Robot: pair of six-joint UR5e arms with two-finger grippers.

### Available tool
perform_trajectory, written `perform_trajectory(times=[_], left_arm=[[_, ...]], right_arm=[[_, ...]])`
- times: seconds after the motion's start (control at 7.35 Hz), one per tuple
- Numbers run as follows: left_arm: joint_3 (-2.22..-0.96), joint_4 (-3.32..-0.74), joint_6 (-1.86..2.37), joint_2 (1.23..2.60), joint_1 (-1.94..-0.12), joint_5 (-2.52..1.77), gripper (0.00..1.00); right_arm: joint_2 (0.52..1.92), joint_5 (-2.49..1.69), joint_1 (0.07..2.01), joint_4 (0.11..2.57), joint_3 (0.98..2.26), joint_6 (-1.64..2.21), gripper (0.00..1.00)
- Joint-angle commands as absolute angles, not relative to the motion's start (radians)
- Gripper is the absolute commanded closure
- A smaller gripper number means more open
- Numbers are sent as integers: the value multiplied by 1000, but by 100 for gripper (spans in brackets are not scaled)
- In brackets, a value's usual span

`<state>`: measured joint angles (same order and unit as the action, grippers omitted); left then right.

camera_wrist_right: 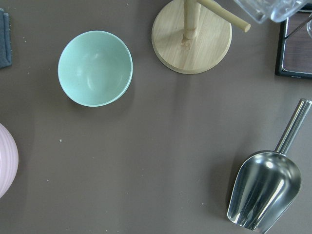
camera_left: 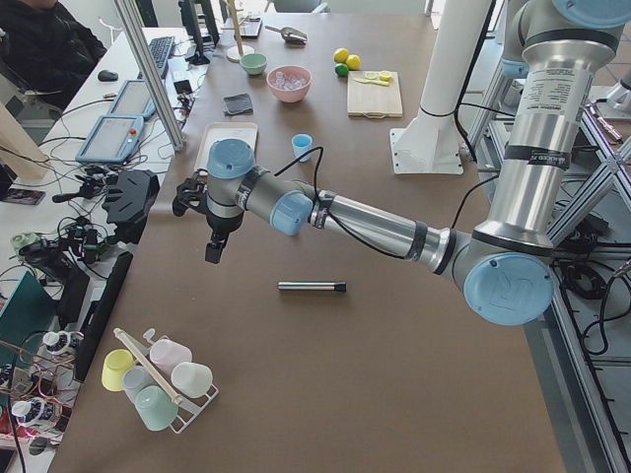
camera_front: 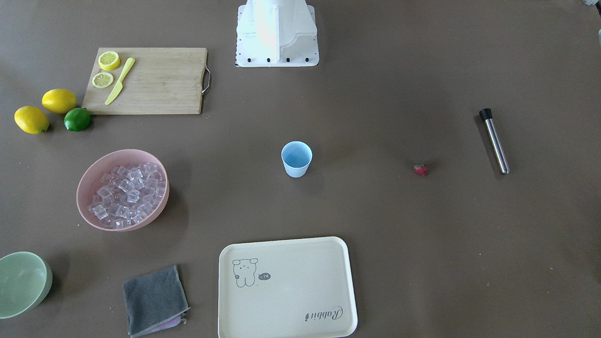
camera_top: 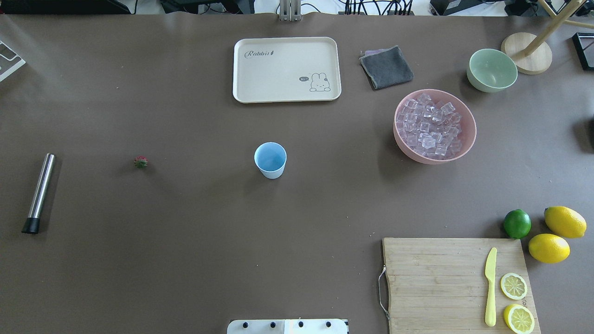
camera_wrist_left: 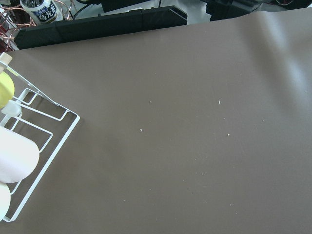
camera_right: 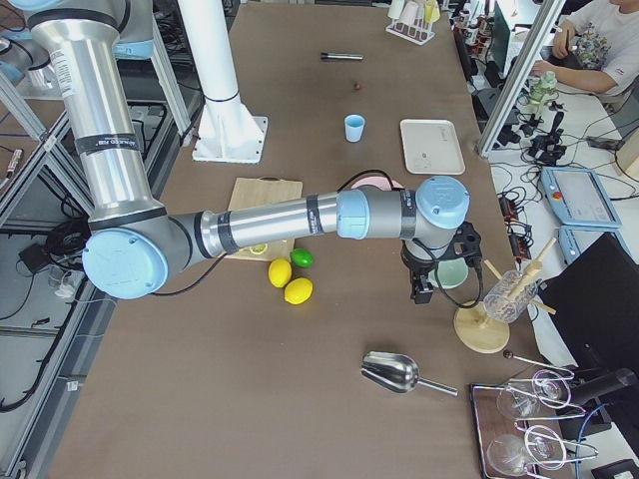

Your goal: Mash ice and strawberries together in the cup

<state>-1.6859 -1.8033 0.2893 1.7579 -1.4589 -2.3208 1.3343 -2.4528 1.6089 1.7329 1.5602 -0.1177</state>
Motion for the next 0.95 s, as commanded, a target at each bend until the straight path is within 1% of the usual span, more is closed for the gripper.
perform_trajectory(times=[0.0,0.14,0.27,0.41,0.68,0.82], left_arm=[[-1669,-1802,287,1788,-1457,-2315,3],[-1664,-1801,287,1807,-1457,-2313,3],[-1666,-1799,287,1819,-1457,-2312,3],[-1667,-1799,287,1824,-1457,-2310,3],[-1667,-1801,282,1824,-1456,-2309,3],[-1661,-1801,282,1841,-1442,-2309,3]], right_arm=[[1363,-2451,1606,1612,1490,-118,0],[1379,-2459,1608,1542,1474,-109,0],[1400,-2459,1612,1540,1488,-106,0],[1452,-2459,1621,1539,1524,-116,0],[1572,-2465,1661,1551,1664,-117,0],[1610,-2465,1661,1552,1707,-107,0]])
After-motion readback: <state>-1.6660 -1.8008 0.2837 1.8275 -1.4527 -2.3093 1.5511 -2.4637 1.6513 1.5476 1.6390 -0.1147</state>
